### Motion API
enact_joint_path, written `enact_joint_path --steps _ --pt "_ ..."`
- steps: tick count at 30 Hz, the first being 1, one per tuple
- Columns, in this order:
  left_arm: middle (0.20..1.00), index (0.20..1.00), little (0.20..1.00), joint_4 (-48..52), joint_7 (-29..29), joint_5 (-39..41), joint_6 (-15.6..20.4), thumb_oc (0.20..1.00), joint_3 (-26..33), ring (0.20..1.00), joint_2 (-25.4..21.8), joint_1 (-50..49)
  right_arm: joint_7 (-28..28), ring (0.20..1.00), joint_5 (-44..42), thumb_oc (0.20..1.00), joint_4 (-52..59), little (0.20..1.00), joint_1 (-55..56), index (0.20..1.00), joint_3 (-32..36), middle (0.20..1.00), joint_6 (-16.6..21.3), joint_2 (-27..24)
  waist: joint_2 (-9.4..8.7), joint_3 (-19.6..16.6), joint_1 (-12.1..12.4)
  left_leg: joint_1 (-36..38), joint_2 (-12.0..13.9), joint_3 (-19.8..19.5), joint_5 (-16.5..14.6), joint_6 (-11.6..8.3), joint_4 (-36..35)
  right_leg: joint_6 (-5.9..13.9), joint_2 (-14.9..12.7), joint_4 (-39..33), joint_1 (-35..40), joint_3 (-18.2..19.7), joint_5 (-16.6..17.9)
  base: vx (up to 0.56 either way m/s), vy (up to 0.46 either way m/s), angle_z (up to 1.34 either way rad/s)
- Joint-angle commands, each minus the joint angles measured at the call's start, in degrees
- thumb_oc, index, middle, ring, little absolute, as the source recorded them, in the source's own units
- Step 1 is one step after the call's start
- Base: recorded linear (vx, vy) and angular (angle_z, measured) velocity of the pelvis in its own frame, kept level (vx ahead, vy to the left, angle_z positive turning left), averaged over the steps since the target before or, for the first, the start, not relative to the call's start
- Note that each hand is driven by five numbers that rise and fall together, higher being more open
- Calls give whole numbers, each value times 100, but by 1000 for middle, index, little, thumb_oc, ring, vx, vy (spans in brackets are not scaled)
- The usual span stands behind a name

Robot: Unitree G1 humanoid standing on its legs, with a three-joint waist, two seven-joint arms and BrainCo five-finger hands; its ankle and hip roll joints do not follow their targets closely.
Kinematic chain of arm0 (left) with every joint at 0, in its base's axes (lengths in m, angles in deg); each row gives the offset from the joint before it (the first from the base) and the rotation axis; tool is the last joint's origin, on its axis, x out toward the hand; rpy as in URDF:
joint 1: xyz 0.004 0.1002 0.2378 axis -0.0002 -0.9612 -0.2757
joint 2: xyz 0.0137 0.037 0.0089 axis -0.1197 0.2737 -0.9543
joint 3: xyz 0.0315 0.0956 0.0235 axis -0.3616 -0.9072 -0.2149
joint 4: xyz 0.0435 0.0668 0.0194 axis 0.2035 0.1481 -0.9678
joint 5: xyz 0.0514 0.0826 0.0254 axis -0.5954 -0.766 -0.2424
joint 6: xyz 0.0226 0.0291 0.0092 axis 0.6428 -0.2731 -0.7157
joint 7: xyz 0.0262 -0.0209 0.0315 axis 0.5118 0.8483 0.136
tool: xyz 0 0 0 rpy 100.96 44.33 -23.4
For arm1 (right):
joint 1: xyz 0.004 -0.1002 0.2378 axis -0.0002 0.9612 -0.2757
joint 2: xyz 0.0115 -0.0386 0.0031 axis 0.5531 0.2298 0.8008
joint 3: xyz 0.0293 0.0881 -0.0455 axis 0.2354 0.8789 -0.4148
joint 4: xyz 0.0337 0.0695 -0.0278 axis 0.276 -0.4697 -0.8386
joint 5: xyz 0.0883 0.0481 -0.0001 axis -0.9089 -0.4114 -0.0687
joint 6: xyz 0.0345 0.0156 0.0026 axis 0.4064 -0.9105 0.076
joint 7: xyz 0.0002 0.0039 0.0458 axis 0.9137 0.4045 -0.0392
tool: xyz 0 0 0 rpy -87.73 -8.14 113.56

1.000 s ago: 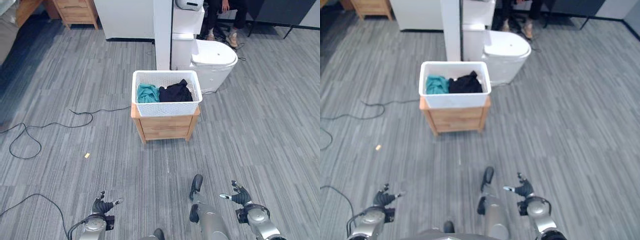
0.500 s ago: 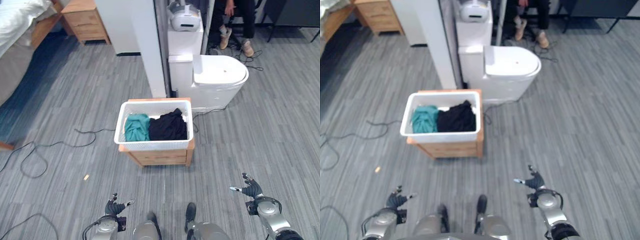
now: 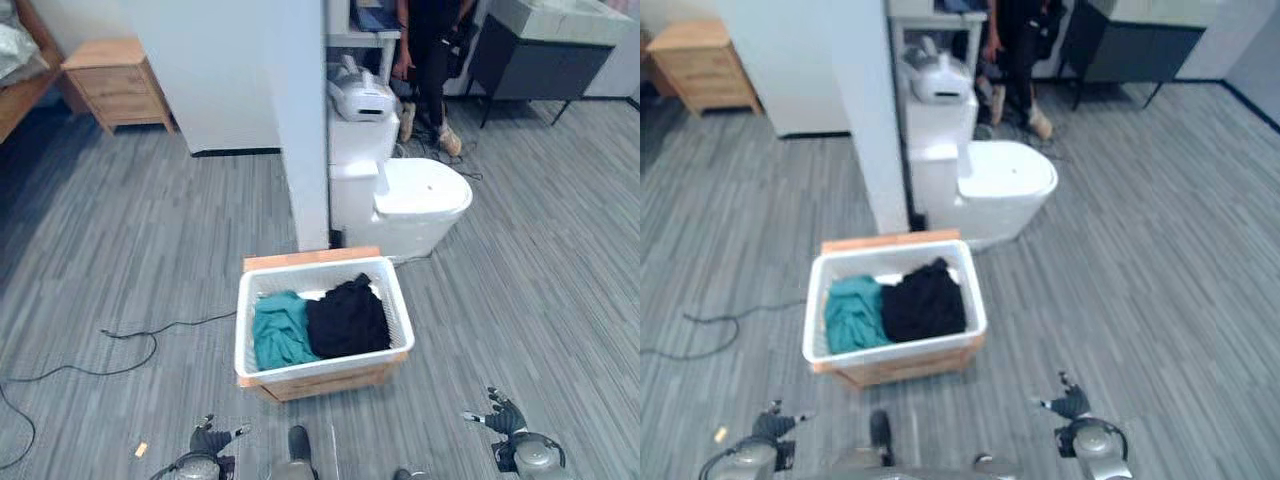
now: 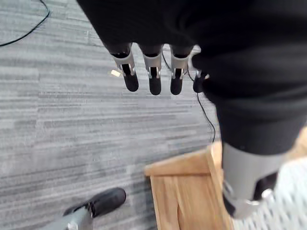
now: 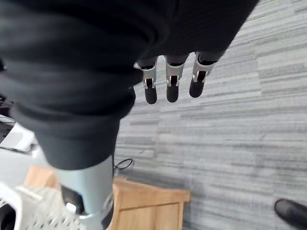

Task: Grab the laundry basket,head to the washer,open it,put in the laundry and shut it.

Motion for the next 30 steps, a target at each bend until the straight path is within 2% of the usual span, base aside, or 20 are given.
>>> enact_joint_path --steps 1,3,5,6,7,8,15,21,30 --pt "1000 1000 1000 311 -190 -31 155 1000 130 1000 -325 -7 66 1000 -110 1000 372 1000 -492 1000 58 1000 184 -178 26 295 247 -94 394 17 -838 -241 762 568 -241 600 -681 138 -38 15 224 -41" --pt "1000 1000 1000 334 -209 -5 169 1000 155 1000 -353 -8 66 1000 -154 1000 455 1000 -507 1000 53 1000 193 -160 26 304 241 -37 358 79 -874 -211 763 554 -215 689 -770 136 -31 36 115 -57" --pt "1000 1000 1000 460 -228 42 179 1000 194 1000 -374 -47 79 1000 -174 1000 644 1000 -507 1000 43 1000 212 -190 28 329 197 111 232 95 -909 -166 708 481 46 643 -912 213 -44 84 125 -31" --pt "1000 1000 1000 533 -288 152 224 1000 301 1000 -408 -78 132 1000 -211 1000 824 1000 -533 1000 48 1000 256 -182 38 314 269 193 185 204 -959 -162 671 429 16 376 -789 -192 -54 105 40 -7" --pt "1000 1000 1000 642 -301 162 226 1000 301 1000 -400 -120 148 1000 -184 1000 954 1000 -525 1000 45 1000 269 -207 39 289 272 215 150 196 -939 -165 639 402 39 215 -699 -277 -73 152 -17 -20" --pt "1000 1000 1000 943 -322 174 253 1000 316 1000 -366 -187 185 1000 -127 1000 1188 1000 -510 1000 57 1000 272 -265 50 233 253 298 117 181 -898 -178 518 384 187 -30 -576 -87 -85 162 -55 -14" --pt "1000 1000 1000 1068 -525 42 170 1000 220 1000 -169 -113 322 1000 97 1000 1398 1000 -792 1000 -217 1000 177 -325 152 4 301 680 103 212 -663 -287 -158 413 298 -756 -162 -239 90 114 -39 13" --pt "1000 1000 1000 816 -637 -146 86 1000 -62 1000 -104 251 395 1000 217 1000 1104 1000 -1154 1000 -582 1000 81 -304 179 -3 326 790 108 170 -570 -340 -412 429 342 -1024 -19 -276 143 52 -23 9" --pt "1000 1000 1000 735 -655 -22 74 1000 -616 1000 4 1017 496 1000 94 1000 382 1000 -1863 1000 -999 1000 -53 -99 309 388 328 393 117 91 -428 -363 -470 426 350 -1050 -440 -189 229 -64 -3 0"
